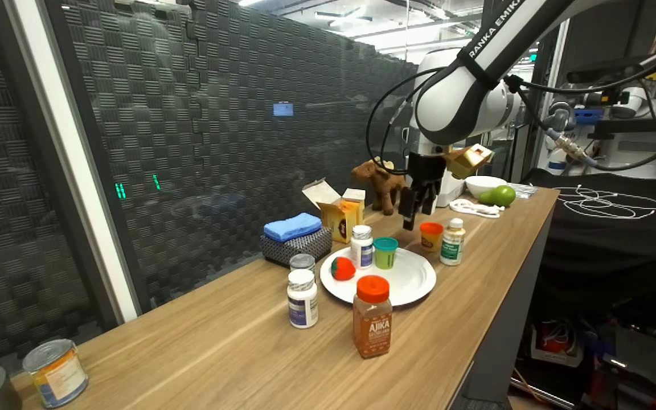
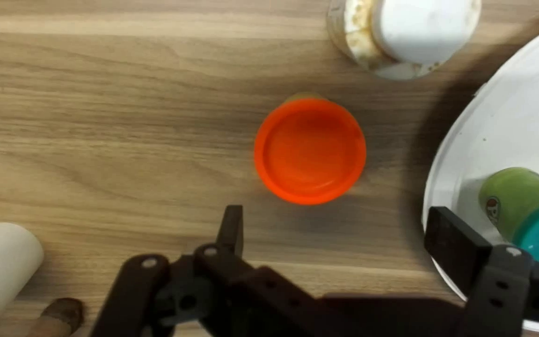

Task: Put the plush toy and all the containers on the white plate

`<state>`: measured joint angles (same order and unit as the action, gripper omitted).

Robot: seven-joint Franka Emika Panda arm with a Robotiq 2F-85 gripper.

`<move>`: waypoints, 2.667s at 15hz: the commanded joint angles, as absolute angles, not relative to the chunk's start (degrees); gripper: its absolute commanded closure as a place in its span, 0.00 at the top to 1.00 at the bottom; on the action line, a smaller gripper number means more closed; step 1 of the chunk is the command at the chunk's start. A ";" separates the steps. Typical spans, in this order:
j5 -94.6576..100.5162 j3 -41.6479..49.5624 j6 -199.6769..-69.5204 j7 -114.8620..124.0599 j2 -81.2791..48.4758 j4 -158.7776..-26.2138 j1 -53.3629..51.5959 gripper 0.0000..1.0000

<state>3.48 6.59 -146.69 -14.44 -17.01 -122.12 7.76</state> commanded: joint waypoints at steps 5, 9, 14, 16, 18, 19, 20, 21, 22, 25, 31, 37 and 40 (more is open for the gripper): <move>5.59 7.31 -142.45 -13.71 -18.17 -119.97 8.76 1.00; 6.21 8.00 -141.43 -13.41 -18.13 -120.14 8.86 0.97; 5.07 7.60 -140.72 -14.03 -18.45 -119.72 9.35 0.53; 4.96 7.52 -140.67 -14.00 -18.57 -119.59 9.33 0.39; 4.81 7.54 -140.76 -13.55 -18.31 -119.40 9.27 0.29; 4.86 7.59 -140.90 -13.10 -17.95 -119.48 9.15 0.29; 4.90 7.62 -141.22 -12.37 -16.86 -119.86 8.90 0.29; 5.43 7.85 -141.36 -11.37 -16.51 -119.88 8.58 0.29; 5.85 7.96 -141.12 -10.50 -15.98 -119.93 8.27 0.29; 6.65 8.06 -140.99 -7.75 -14.96 -120.58 7.29 0.29; 6.96 6.30 -143.44 -3.61 -11.72 -124.74 4.41 0.29; 9.57 5.26 -146.47 3.20 -8.61 -129.73 0.81 0.29; 12.64 5.38 -147.90 6.91 -7.41 -131.88 -0.37 0.29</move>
<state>9.27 5.27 -145.78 2.86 -10.67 -128.52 0.56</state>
